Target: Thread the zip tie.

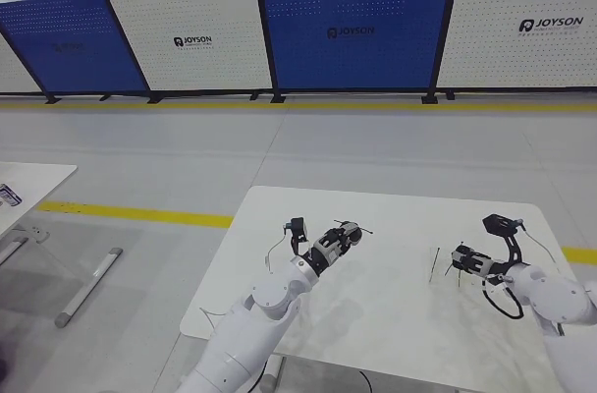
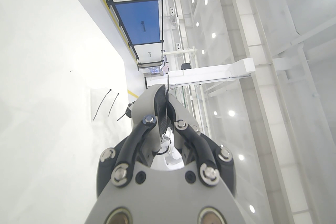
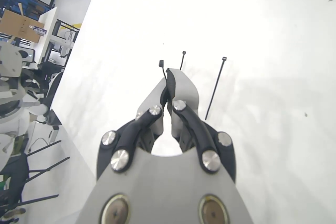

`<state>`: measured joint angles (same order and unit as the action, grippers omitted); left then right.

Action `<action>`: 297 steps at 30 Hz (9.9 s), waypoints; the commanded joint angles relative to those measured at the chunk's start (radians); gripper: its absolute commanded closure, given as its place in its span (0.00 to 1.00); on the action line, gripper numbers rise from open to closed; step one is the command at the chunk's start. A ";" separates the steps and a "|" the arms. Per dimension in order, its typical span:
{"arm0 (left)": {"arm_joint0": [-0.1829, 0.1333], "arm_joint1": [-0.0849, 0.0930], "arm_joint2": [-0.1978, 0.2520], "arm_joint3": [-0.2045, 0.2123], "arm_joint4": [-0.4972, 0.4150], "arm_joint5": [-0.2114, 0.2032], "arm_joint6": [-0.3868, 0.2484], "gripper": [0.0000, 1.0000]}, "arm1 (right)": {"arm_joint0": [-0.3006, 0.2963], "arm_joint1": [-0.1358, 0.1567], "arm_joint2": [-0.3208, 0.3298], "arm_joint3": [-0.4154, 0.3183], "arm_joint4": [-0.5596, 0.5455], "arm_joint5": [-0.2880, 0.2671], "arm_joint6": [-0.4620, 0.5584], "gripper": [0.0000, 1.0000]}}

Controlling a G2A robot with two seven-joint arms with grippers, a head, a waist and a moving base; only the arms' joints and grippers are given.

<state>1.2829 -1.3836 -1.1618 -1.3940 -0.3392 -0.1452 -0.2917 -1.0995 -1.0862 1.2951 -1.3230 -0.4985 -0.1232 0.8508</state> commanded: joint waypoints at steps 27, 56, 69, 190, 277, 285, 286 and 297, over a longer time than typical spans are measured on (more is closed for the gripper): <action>0.000 0.000 0.000 0.000 0.000 0.000 0.000 1.00 | -0.271 0.008 0.101 -0.243 0.108 -0.175 -0.372 1.00; 0.000 0.000 0.000 0.000 0.000 0.000 0.000 1.00 | -0.310 -0.036 -0.002 -0.313 -0.004 -0.048 -0.868 1.00; 0.000 0.000 0.000 0.000 0.000 0.000 0.000 1.00 | -0.310 -0.036 -0.002 -0.313 -0.004 -0.048 -0.868 1.00; 0.054 -0.017 0.161 -0.058 0.377 -0.052 0.334 1.00 | -0.337 -0.184 -0.282 -0.252 -0.054 0.045 -1.263 1.00; 0.054 -0.017 0.161 -0.058 0.377 -0.052 0.334 1.00 | -0.353 -0.274 -0.233 -0.214 -0.105 0.041 -1.227 1.00; 0.054 -0.017 0.161 -0.058 0.377 -0.052 0.334 1.00 | -0.366 -0.280 -0.223 -0.225 -0.119 0.040 -1.233 1.00; 0.054 -0.017 0.161 -0.058 0.377 -0.052 0.334 1.00 | -0.367 -0.280 -0.222 -0.226 -0.120 0.039 -1.233 1.00; 0.054 -0.017 0.161 -0.058 0.377 -0.052 0.334 1.00 | -0.360 -0.290 -0.221 -0.211 -0.130 0.046 -1.223 1.00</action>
<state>1.3364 -1.4007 -1.0004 -1.4516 0.0380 -0.1973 0.0428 -1.4598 -1.3756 1.0736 -1.5353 -0.6288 -0.0775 -0.3714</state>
